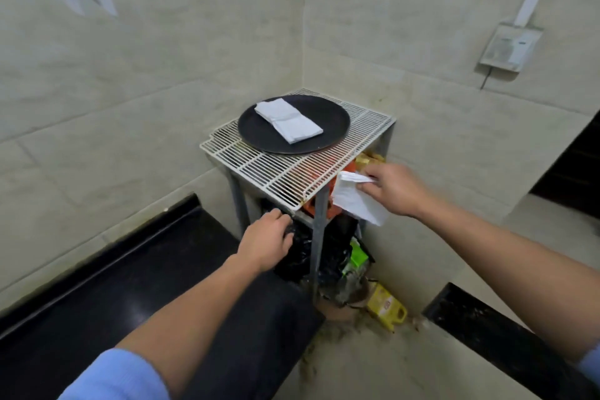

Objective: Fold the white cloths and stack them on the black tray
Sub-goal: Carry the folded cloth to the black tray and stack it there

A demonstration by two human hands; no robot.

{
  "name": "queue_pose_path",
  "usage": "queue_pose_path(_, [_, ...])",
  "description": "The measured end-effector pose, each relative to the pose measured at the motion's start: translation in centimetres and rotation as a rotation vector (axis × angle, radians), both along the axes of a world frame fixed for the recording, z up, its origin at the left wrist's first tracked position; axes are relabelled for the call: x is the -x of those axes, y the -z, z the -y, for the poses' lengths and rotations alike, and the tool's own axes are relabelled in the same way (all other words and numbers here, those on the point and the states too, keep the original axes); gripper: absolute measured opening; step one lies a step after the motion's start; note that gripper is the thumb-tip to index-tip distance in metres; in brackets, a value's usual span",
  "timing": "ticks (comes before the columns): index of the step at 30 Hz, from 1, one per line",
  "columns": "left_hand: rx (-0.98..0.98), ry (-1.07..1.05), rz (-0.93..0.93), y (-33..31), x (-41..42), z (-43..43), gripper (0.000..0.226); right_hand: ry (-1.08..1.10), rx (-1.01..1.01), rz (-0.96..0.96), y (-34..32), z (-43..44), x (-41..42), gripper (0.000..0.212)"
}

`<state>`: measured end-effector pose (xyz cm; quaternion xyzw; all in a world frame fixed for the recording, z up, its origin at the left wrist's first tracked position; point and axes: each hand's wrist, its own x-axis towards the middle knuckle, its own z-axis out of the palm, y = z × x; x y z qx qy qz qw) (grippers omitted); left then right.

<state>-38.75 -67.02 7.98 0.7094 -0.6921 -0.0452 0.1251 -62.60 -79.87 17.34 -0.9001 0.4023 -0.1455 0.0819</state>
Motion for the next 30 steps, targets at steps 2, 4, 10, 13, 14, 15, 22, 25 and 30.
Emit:
queue_pose_path(2, [0.027, 0.001, -0.004, -0.5, -1.0, 2.1, 0.029, -0.004, 0.000, 0.008, -0.9, 2.9, -1.4, 0.014])
queue_pose_path(4, [0.066, -0.018, -0.026, -1.0, -2.2, 4.1, 0.026, -0.015, -0.001, 0.027, -1.9, 6.0, -3.0, 0.014])
queue_pose_path(10, [0.134, -0.130, -0.024, -2.2, -5.1, 9.8, 0.025, -0.188, -0.008, -0.063, -4.8, 15.3, -8.8, 0.005])
queue_pose_path(13, [0.162, -0.196, -0.004, -2.6, -6.2, 13.5, 0.025, -0.319, -0.062, -0.153, -5.4, 20.2, -11.8, 0.005])
queue_pose_path(14, [0.174, -0.227, -0.006, -2.7, -6.5, 14.8, 0.025, -0.369, -0.074, -0.177, -5.4, 21.7, -12.9, 0.004])
queue_pose_path(15, [0.184, -0.258, -0.013, -2.7, -6.6, 16.0, 0.025, -0.419, -0.082, -0.197, -5.2, 23.3, -14.0, 0.003])
queue_pose_path(22, [0.192, -0.450, 0.015, -3.0, -6.6, 22.9, 0.023, -0.654, -0.145, -0.345, -2.8, 32.3, -21.9, 0.010])
queue_pose_path(25, [0.146, -0.543, 0.012, -2.2, -6.7, 23.9, 0.025, -0.636, -0.144, -0.377, 0.0, 34.3, -24.7, 0.006])
queue_pose_path(30, [0.169, -0.601, 0.031, -0.6, -6.2, 24.0, 0.022, -0.511, 0.115, -0.176, 3.6, 34.3, -24.1, 0.031])
